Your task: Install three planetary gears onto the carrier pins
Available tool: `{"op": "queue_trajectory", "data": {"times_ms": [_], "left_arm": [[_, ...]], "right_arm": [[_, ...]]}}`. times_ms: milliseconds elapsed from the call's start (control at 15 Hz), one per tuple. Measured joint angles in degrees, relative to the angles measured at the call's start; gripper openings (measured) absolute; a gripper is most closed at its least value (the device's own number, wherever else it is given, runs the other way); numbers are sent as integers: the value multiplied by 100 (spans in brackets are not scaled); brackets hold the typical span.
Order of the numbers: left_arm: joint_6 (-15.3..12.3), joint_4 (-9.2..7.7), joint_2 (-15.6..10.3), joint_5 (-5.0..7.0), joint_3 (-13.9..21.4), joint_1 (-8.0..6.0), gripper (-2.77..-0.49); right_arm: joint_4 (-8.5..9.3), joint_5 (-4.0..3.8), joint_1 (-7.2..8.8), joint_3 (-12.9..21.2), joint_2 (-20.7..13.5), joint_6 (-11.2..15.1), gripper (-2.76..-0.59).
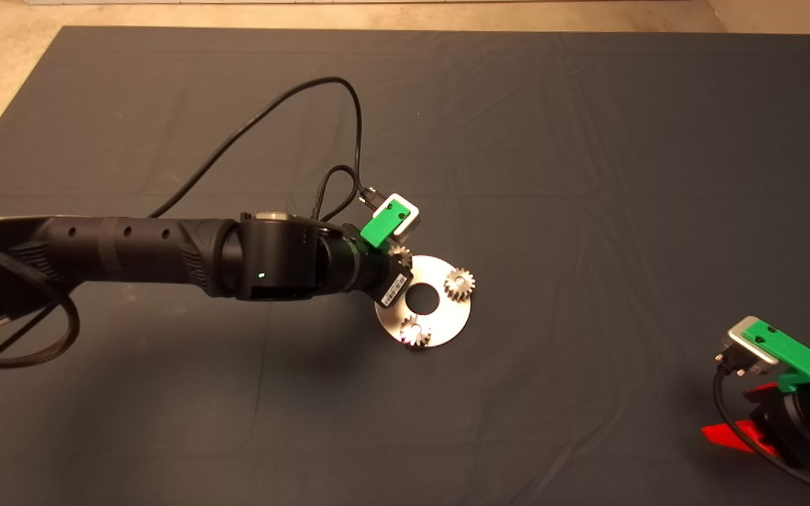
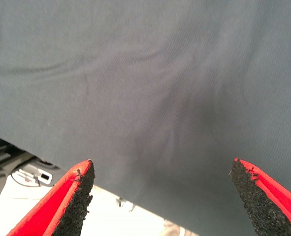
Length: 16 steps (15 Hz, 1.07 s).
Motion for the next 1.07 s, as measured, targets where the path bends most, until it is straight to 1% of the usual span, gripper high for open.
{"op": "queue_trajectory", "data": {"times_ms": [400,600,1067], "left_arm": [[-2,5,2,5,20,0,-266],[-2,10,-4,41,113,0,-266],[-2,13,-48,46,132,0,-266]], "right_arm": [[0,-2,0,0,0,-1,-131],[0,-2,0,0,0,-1,-131],[0,-2,0,0,-2,-1,-131]]}}
